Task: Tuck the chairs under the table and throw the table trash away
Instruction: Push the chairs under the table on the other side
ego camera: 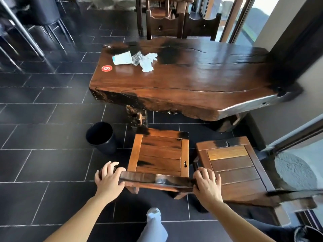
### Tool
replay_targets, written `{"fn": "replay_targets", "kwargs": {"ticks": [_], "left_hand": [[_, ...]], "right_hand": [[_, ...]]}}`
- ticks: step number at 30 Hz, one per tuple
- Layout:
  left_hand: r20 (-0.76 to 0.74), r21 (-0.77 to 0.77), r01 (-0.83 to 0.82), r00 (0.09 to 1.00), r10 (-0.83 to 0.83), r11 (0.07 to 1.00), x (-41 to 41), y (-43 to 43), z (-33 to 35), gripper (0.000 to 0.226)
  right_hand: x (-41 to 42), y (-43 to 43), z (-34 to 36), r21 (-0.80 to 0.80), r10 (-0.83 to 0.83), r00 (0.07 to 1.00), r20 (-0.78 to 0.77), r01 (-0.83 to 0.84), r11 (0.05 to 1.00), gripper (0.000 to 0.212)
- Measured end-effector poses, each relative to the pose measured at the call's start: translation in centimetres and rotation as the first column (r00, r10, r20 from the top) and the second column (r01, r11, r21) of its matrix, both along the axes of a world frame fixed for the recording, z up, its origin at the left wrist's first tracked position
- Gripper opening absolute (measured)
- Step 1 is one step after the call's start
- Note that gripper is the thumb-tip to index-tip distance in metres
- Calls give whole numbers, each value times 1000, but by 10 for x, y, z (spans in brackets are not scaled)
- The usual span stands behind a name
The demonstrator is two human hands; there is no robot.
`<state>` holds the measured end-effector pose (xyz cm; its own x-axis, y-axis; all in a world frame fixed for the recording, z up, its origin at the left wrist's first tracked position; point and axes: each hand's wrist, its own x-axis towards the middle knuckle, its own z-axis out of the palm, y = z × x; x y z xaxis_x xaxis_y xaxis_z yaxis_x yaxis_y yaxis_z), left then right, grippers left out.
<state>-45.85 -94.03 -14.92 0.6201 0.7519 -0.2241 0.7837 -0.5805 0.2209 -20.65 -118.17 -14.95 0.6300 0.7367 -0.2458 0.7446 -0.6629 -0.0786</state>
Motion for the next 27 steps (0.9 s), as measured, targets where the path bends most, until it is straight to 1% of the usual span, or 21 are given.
{"fn": "replay_targets", "kwargs": {"ticks": [4,7,11,16,20,23,27], "left_hand": [[-30,-16,11,999,-11,1000,25,23,2,46],[-73,-49,12,997,-15,999,47,44,6,49],[-106,-37,6,994,-10,999,76,69,6,49],[-100,-35,23,995,-26,999,112,96,6,49],[-52,2,-1,999,1,1000,120,91,2,50],[-69,4,10,998,-10,1000,122,90,0,52],[-99,-10,7,995,-8,1000,122,93,3,54]], "right_hand": [[22,21,0,18,-5,1000,11,5,1000,37],[40,42,2,16,-3,1000,-22,4,1000,38],[69,69,6,10,-7,999,-40,7,1000,38],[110,101,6,-70,-24,994,-105,17,997,50],[125,105,1,-85,-28,995,-96,20,996,51],[129,103,1,-41,-7,997,-79,4,999,51],[130,103,3,-36,23,992,-127,-28,999,54]]}}
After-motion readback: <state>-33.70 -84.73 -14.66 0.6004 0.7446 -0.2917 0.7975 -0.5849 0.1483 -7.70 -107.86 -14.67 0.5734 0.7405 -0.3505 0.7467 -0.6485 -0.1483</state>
